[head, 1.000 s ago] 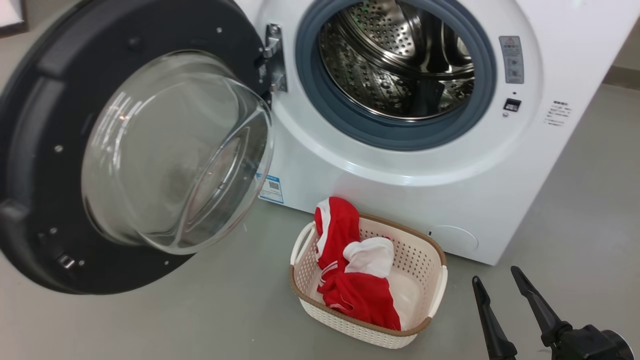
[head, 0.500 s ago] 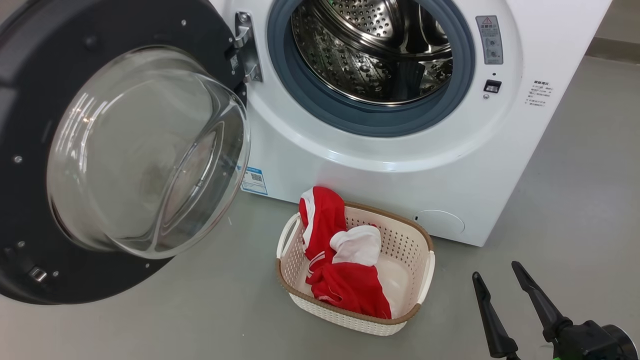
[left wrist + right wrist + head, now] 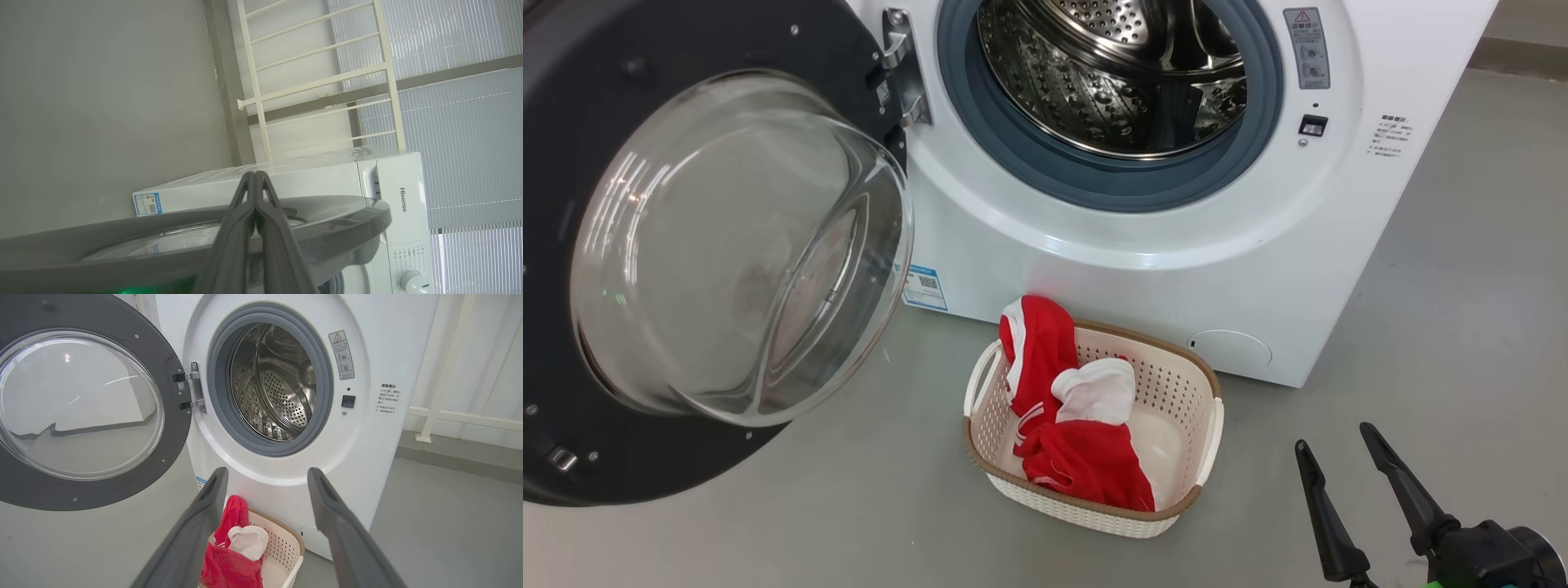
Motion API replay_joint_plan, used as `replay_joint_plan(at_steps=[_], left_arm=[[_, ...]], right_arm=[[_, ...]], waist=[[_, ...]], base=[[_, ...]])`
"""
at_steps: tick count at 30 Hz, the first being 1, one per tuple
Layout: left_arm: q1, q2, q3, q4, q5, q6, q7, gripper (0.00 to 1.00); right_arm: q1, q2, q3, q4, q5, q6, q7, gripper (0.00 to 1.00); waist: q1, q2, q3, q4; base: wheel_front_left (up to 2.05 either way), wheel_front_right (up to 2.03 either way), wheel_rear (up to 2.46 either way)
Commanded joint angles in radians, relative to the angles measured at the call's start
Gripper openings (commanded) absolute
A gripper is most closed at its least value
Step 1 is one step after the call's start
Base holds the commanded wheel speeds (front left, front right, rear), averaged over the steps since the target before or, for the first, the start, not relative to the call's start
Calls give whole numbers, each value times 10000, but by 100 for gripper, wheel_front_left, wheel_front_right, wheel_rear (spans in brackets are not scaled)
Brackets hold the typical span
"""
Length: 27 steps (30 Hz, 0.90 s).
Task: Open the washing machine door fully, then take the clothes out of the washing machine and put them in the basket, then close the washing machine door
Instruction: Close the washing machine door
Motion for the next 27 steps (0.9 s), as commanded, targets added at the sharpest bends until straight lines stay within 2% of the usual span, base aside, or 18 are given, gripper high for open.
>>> replay_joint_plan(at_steps=[1,17,27], left_arm=[[-215,576,9,-202,-64,-150,134,0],[79,46,-513,-341,-135,-249,1267,0],[466,-564,-285,-1409,-759,-68,2088,0]], right_arm=[[-357,-133,201,-253,-9,63,-51,100],[-409,-133,174,-76,222,63,-281,100],[-507,-133,178,98,434,63,-387,100]], waist=[[0,0,-23,-19],[0,0,-16,116],[0,0,77,116]], base=[[0,0,0],[0,0,0],[0,0,0]])
